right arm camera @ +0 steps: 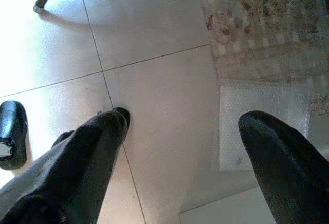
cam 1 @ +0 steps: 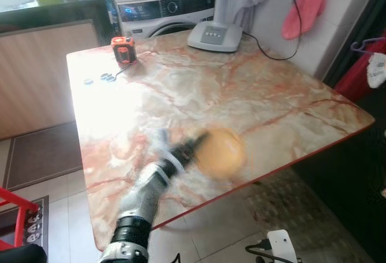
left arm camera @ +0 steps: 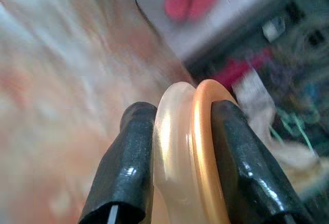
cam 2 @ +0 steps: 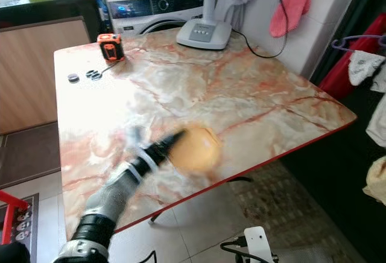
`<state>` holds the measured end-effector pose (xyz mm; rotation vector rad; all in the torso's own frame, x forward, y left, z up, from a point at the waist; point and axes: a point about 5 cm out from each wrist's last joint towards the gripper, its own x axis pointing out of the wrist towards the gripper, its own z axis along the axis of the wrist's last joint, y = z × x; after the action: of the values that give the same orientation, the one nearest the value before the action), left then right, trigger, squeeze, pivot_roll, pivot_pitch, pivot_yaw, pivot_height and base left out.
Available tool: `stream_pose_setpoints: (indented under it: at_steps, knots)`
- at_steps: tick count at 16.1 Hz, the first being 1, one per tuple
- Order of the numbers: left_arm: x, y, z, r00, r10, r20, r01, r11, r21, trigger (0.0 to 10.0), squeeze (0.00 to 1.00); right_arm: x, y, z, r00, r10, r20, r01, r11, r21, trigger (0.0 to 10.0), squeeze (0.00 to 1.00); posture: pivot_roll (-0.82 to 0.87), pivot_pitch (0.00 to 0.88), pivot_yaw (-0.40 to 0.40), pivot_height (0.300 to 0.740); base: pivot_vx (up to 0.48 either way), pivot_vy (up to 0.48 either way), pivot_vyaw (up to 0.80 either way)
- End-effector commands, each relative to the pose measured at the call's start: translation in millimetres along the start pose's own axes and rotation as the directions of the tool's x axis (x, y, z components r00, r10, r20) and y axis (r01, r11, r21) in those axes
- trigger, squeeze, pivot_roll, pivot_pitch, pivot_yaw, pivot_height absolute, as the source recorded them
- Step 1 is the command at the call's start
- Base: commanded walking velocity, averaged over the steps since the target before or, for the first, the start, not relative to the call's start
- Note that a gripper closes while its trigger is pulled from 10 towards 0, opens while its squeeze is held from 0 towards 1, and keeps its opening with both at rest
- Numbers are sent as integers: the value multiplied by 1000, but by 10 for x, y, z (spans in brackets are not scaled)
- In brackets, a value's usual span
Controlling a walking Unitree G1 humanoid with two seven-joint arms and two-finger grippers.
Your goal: Restocking fridge
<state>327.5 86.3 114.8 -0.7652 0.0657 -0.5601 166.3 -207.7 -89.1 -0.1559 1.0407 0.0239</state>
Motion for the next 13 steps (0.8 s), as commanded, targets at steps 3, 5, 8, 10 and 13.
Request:
stream_pose_setpoints:
  at_steps: [3,5,8,10,13]
  knots:
    - [-12,-206,152,994,-67,82,68,998,-16,10000,0,-1,-7,-7,1000,-3,-4,3,1000,-7,10000,0,-117,0,-40,740,0,0,0]
    - [-88,-174,284,977,65,205,-56,997,-50,10000,0,-2,-4,-12,1000,-4,-4,4,1000,-5,10000,0,-127,0,-35,740,0,0,0]
    - [-251,-66,488,931,180,318,-173,984,-50,10000,0,-3,-6,-18,1000,-6,-6,6,1000,-7,10000,0,-114,0,-42,740,0,0,0]
    - [-391,32,671,882,257,395,-275,962,-11,10000,0,-3,-9,-21,1000,-3,-8,3,1000,-11,10000,0,-102,0,-46,740,0,0,0]
    - [-500,139,729,850,327,413,-382,922,57,10000,0,-5,-15,-21,1000,-8,-3,8,1000,3,10000,0,-96,0,-48,740,0,0,0]
